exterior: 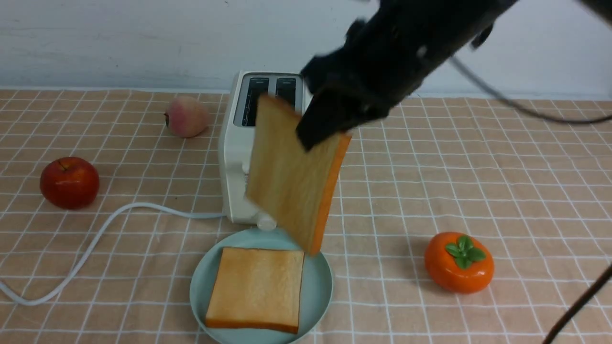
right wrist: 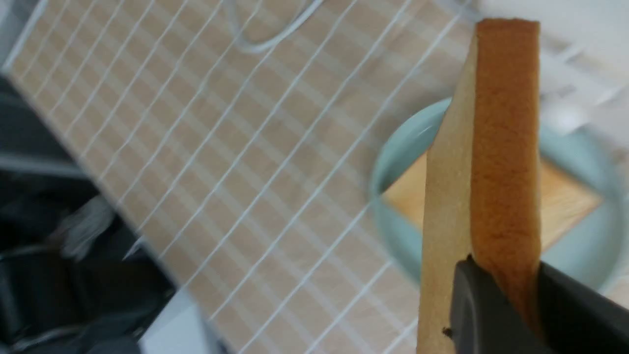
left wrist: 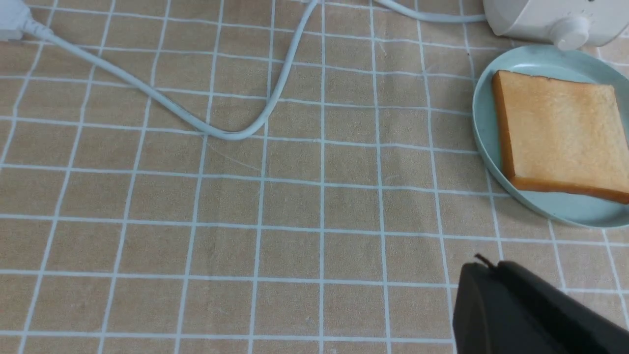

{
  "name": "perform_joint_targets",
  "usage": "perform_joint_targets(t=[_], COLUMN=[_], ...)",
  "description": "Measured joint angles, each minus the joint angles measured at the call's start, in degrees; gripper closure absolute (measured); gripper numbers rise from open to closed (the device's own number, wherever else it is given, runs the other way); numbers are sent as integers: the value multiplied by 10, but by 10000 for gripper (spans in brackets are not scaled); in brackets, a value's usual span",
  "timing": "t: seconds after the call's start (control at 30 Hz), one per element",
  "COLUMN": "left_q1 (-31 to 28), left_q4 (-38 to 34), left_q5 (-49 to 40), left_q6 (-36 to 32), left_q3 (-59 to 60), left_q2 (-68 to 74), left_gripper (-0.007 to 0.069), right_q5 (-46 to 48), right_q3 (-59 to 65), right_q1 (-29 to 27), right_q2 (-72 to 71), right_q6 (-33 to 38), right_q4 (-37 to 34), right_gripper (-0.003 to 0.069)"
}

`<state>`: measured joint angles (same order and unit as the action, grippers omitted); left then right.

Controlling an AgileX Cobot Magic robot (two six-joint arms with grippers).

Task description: Take toasted bread from bread machine on light coffee tablecloth place on plate.

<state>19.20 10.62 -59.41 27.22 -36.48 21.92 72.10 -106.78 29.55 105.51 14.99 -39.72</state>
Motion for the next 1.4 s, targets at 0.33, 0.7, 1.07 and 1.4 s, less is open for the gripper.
perform_joint_targets(t=[0.33, 0.7, 1.07, 1.4], left_q1=[0, 0, 0, 0], left_q4=[0, 0, 6, 5], left_q5=[-2, -7, 53, 161], left_q6=[0, 0, 0, 1], left_q3=[0, 0, 0, 4], left_q2=[0, 0, 0, 0], left_gripper=[638, 638, 638, 636], right_q5=[-69, -143, -29, -8], right_q3=[114, 115, 5, -2], right_q1=[0, -1, -67, -161], right_q2=[120, 157, 50, -234], right_q6=[161, 24, -18, -52], right_q4=[-156, -65, 63, 141], right_gripper=[577, 391, 334, 675])
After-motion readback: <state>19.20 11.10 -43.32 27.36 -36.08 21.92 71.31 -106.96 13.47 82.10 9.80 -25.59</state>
